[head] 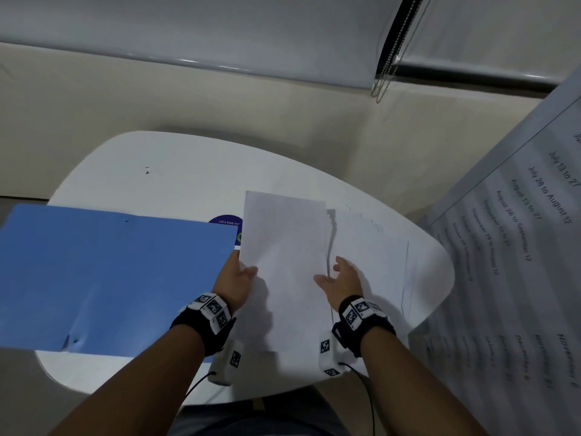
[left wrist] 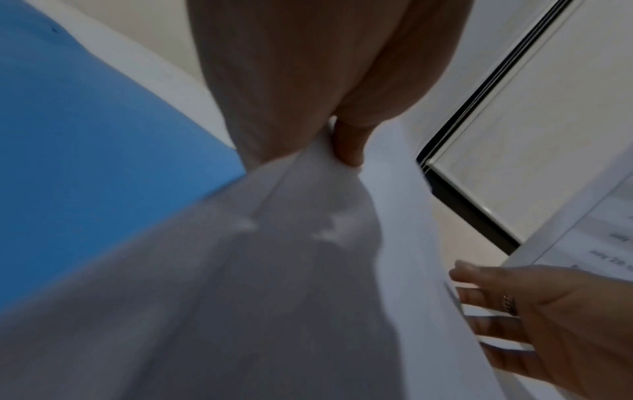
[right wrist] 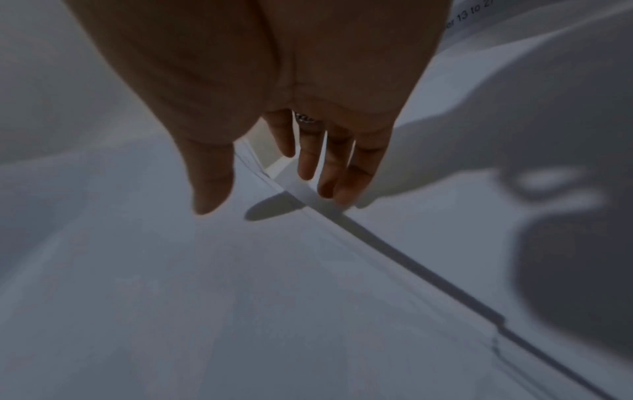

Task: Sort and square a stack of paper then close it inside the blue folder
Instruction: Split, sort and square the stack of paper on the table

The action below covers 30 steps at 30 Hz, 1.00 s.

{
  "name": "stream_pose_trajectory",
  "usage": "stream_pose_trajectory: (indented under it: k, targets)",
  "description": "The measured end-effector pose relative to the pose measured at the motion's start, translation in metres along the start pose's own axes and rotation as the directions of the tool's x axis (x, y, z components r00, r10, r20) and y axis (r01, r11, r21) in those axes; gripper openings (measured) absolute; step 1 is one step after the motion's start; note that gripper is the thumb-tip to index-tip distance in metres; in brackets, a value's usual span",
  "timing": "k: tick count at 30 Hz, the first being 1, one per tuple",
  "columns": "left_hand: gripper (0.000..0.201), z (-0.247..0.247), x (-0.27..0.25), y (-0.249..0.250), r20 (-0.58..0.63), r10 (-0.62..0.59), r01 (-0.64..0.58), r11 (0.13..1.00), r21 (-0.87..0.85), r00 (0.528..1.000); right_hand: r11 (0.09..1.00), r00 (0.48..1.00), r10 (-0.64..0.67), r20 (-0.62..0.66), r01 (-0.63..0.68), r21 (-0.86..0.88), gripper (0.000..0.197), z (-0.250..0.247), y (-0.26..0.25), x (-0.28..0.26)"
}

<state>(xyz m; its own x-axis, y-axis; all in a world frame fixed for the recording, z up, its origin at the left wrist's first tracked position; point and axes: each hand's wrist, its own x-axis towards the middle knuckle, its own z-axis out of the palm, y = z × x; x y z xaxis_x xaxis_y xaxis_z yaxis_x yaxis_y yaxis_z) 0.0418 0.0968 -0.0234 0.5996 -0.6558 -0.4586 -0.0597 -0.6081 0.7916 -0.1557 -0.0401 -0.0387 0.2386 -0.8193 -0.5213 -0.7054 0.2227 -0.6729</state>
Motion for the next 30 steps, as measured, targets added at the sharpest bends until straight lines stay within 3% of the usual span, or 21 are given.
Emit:
stream_pose_trajectory:
  k: [3,4,7,11,18,21,25,30]
  targets:
    - [0.037,-0.025,-0.017,0.008,0.056,0.165,-0.156,0.977,-0.145,0.985,0.97,0.995,-0.091,0.04,0.079,0.228,0.098,-0.021,-0.022,-0.008]
    - [0.04,-0.033,-0.024,0.017,0.077,0.217,-0.196,0.957,-0.215,0.973,0.944,0.988,-0.146,0.058,0.122,0.306,0.093,-0.029,-0.034,-0.013]
    - [0.044,-0.049,-0.035,0.053,0.08,0.364,-0.32,0.888,-0.329,0.928,0.863,0.958,-0.285,0.018,0.249,0.441,0.048,-0.054,-0.074,-0.032]
    - [0.043,-0.054,-0.039,0.086,-0.045,0.511,-0.5,0.812,-0.3,0.858,0.765,0.903,-0.387,-0.187,0.428,0.482,0.033,-0.073,-0.103,-0.055]
    - [0.066,-0.046,-0.031,0.073,-0.042,0.371,-0.363,0.869,-0.336,0.928,0.716,0.867,-0.457,-0.199,0.491,0.496,0.04,-0.068,-0.108,-0.072]
    - [0.065,-0.043,-0.026,0.077,-0.068,0.343,-0.343,0.861,-0.375,0.937,0.652,0.84,-0.461,-0.285,0.539,0.533,0.042,-0.069,-0.123,-0.076]
    - [0.062,-0.042,-0.026,0.083,-0.116,0.317,-0.335,0.838,-0.432,0.941,0.587,0.787,-0.416,-0.456,0.615,0.525,0.019,-0.067,-0.14,-0.075]
    - [0.043,-0.042,-0.029,0.091,-0.137,0.318,-0.342,0.785,-0.517,0.938,0.631,0.79,-0.398,-0.467,0.605,0.486,0.019,-0.061,-0.128,-0.066]
